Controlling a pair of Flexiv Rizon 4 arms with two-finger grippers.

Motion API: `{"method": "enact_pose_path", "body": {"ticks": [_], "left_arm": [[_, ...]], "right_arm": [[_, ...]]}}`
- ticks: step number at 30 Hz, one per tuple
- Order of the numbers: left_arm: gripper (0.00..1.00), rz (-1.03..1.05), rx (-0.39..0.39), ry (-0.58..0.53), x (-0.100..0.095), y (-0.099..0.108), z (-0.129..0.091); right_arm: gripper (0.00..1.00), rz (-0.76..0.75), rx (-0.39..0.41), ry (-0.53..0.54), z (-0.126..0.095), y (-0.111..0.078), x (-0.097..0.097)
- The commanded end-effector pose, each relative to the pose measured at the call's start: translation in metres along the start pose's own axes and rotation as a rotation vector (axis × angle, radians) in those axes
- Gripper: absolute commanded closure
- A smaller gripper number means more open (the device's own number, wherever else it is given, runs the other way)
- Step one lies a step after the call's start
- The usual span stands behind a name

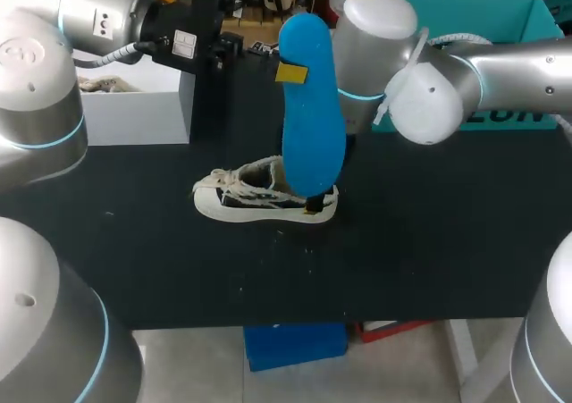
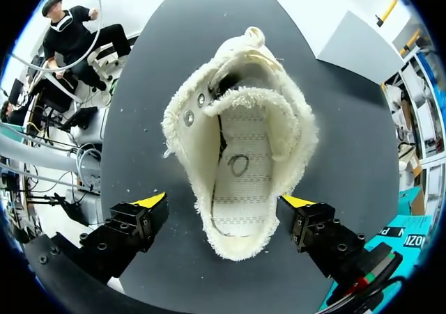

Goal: Take the shoe out of the shoebox, open the shoe tongue, remove and reinsert the insole, then place the shoe into the shoebox

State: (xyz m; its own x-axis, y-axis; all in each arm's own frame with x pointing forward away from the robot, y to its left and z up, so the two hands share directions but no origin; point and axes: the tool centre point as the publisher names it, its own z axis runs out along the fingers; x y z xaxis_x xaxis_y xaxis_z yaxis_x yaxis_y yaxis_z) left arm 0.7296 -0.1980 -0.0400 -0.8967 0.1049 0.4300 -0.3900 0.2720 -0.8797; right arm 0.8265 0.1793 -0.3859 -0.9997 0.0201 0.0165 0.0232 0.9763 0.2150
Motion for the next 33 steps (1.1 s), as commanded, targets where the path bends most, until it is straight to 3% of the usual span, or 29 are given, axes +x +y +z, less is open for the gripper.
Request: {"method": "enact_pose_path", "body": {"ticks": [1,14,33], "left_arm": [[1.00,0.001,0.002,-0.003,0.000,0.001,0.001],[1.00,0.001,0.002,-0.003,0.000,0.001,0.001],[1.00,0.001,0.002,-0.003,0.000,0.001,0.001]], "right_arm": [[0.00,0.006,0.084,-0.005,-0.001,0.005,0.003],[0.00,0.012,0.097,-0.005,0.003,0.009,0.003],[0.00,0.026,-0.024,-0.084,0.001,-0.002,0.010]]}}
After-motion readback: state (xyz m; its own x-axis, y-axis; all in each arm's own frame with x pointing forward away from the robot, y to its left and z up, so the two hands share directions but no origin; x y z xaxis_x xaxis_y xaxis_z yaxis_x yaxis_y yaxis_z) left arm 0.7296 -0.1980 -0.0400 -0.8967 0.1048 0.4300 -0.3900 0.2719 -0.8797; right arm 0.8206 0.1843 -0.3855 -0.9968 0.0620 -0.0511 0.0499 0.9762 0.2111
